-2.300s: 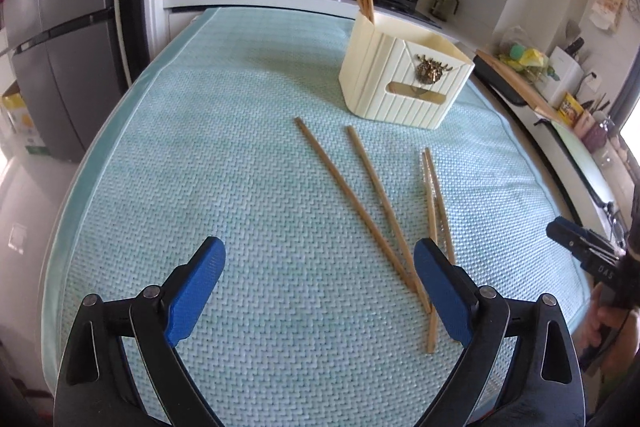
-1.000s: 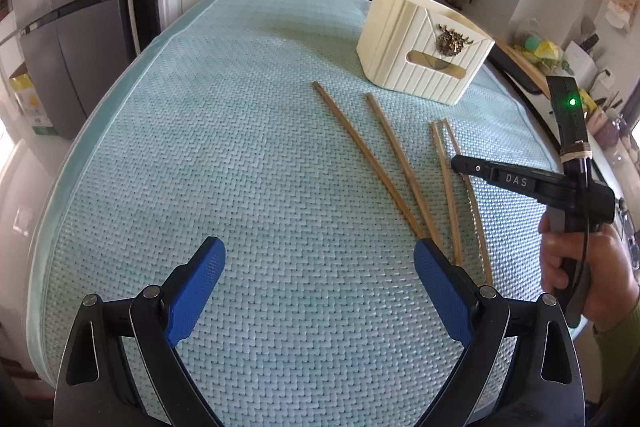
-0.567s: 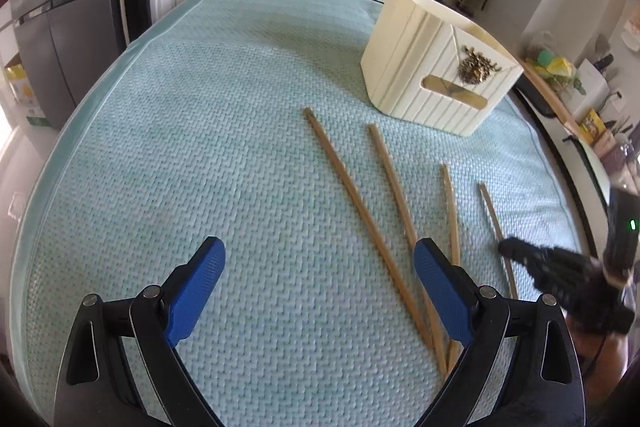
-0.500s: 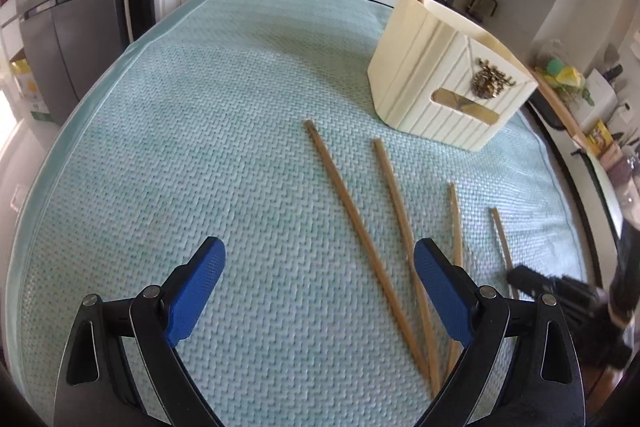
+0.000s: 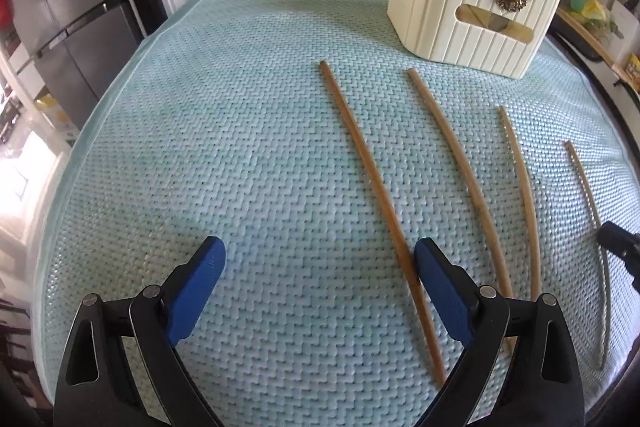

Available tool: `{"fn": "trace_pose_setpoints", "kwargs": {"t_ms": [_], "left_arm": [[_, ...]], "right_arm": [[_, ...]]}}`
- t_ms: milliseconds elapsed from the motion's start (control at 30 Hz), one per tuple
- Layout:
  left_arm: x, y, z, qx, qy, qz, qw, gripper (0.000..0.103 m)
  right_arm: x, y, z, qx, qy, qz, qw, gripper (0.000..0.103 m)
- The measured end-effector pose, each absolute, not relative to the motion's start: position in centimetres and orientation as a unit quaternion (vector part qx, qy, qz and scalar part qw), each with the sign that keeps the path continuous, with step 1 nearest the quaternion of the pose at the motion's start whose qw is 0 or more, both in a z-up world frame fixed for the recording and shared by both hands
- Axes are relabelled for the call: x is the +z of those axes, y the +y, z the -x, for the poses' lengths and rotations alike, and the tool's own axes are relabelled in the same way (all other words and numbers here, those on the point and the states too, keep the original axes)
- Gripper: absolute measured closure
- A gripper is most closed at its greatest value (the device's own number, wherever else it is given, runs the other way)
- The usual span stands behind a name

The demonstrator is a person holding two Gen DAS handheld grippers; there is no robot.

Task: Organize utensils
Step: 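Close the right tool on a chopstick while the left tool grasps another chopstick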

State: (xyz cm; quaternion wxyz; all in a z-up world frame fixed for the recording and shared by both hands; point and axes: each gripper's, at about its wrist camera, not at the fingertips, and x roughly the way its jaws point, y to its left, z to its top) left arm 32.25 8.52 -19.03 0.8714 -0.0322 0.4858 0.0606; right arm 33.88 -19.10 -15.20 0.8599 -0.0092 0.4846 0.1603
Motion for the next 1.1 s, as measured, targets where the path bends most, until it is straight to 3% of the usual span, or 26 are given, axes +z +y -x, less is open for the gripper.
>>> {"fn": "trace_pose_setpoints", "kwargs": {"t_ms": [300, 433, 733, 1000, 1100], "left_arm": [[-18.5, 9.7, -31.9, 0.033, 0.496, 0.033, 0.867, 0.007], [-17.3, 10.8, -33.8, 0.019, 0.488, 0.049, 0.871, 0.007], [-17.8, 12.0, -40.6, -0.01, 0.525, 0.053, 0.849, 0.008], [-17.9, 12.4, -43.9, -0.019, 0.545, 0.049, 0.837, 0.025], [-17.7, 11.9, -44.9, -0.028, 0.553, 0.038, 0.832, 0.04]], "right_arm": [[-15.3, -20.4, -33.6, 0.159, 0.494, 0.004, 0.855, 0.092], [-14.9, -20.7, -34.5, 0.171, 0.504, -0.017, 0.847, 0.074], [-14.8, -18.0, -38.7, 0.178, 0.527, 0.036, 0.831, 0.074], [-14.6, -16.2, -42.6, 0.158, 0.538, 0.06, 0.826, 0.075], [-14.6, -15.8, -43.5, 0.156, 0.54, 0.069, 0.825, 0.075]]}}
